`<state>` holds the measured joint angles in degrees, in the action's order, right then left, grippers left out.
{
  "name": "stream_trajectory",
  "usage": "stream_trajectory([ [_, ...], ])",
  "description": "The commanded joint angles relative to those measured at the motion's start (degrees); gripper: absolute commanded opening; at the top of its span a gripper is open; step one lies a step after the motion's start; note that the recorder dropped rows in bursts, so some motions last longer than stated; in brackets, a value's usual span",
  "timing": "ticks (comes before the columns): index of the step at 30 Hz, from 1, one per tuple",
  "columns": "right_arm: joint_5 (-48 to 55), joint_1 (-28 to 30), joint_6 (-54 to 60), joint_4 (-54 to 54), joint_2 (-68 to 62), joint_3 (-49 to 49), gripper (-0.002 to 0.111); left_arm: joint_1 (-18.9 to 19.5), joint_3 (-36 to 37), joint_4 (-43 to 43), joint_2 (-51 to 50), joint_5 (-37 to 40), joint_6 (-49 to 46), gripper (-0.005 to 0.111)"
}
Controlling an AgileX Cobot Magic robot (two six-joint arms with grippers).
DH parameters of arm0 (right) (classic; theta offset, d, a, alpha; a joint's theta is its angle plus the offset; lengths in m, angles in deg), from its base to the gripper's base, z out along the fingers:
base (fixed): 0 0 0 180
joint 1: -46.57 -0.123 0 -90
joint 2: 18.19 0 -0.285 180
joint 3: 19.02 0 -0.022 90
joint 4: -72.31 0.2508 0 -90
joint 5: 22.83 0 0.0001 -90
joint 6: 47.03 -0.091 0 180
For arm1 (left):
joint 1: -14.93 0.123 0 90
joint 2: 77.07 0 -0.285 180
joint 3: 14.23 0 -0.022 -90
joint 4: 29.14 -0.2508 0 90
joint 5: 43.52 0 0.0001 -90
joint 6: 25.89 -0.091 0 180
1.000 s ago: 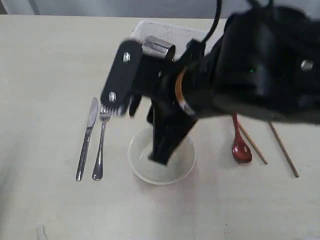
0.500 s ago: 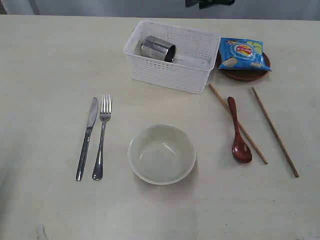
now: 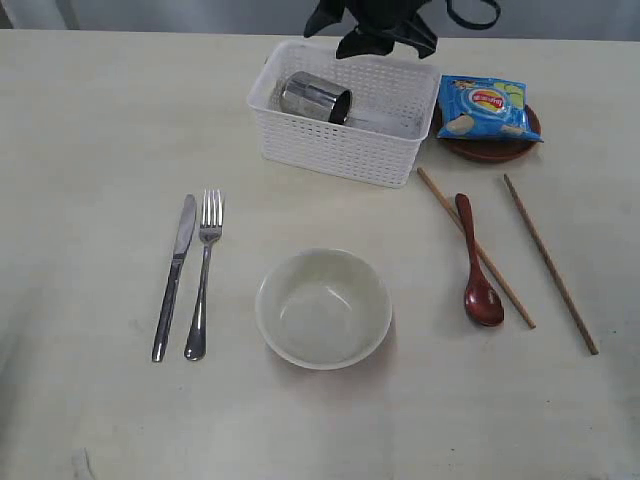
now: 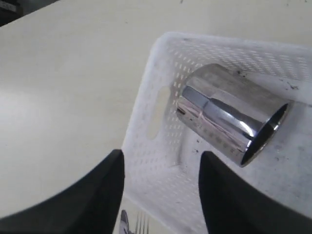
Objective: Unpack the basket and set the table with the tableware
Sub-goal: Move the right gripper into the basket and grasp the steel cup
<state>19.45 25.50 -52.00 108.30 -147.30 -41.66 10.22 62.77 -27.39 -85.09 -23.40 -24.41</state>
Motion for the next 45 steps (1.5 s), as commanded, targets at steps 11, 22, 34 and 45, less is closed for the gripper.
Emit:
stream_trajectory([
  [11,2.80,0.21,-9.68,-10.91,-3.09,-1.45,0.046,0.17,0.22,0.02,0.24,-0.49,-0.16,0.000],
  [22,-0.30,0.21,-8.45,-8.85,-6.84,-1.45,0.046,0.17,0.22,0.02,0.24,-0.49,-0.16,0.000],
  [34,-5.41,0.21,-4.65,-3.58,-9.76,-1.45,0.046,0.17,0.22,0.02,0.24,-0.49,-0.16,0.000],
  [45,-13.62,-2.46,-2.32,-0.09,-11.16,-1.34,0.032,0.17,0.22,0.02,0.24,-0.49,-0.16,0.000],
])
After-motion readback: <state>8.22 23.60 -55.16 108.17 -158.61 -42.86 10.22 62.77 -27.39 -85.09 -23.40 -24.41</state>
